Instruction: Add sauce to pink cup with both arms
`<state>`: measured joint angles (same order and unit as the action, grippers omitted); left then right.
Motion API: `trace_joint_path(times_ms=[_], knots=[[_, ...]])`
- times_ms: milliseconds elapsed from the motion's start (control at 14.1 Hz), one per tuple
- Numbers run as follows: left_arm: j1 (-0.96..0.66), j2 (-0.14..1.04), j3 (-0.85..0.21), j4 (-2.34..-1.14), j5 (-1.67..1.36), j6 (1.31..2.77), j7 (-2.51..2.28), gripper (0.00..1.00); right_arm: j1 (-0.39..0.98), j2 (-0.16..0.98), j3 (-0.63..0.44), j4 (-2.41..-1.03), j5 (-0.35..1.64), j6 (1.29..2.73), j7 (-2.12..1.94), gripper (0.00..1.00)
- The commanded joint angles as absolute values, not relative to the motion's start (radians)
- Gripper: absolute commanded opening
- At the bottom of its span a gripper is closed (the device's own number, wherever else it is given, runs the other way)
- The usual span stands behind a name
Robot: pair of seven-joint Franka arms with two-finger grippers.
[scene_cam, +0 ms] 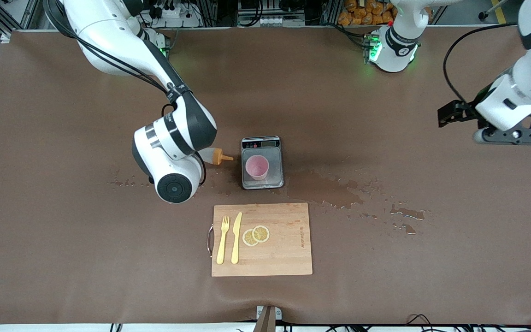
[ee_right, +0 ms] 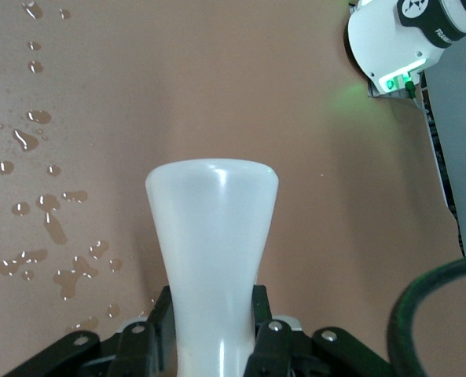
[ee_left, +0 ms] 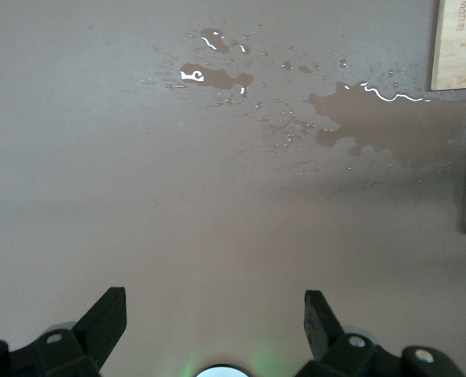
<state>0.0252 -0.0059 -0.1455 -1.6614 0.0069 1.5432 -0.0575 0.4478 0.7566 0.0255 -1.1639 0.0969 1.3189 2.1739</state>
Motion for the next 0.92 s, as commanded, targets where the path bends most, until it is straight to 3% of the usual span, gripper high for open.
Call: trace_joint_path(times_ms=[0, 426, 852], knots=[[-0.02, -0.072, -0.086, -1.677, -0.002, 1.513, -0.031, 1.0, 0.456, 0.753, 0.018, -1.158, 0.069, 1.307, 2.191, 0.4], [-0.072, -0.074, -0.048, -1.618, -0.002, 1.439, -0.046, 1.0, 0.449, 0.753, 0.018, -1.158, 0.067, 1.31, 2.189, 0.32], [-0.117, -0.094, 0.0, -1.617, -0.029, 1.436, -0.064, 1.0, 0.416, 0.744, 0.023, -1.158, 0.096, 1.304, 2.136, 0.32]])
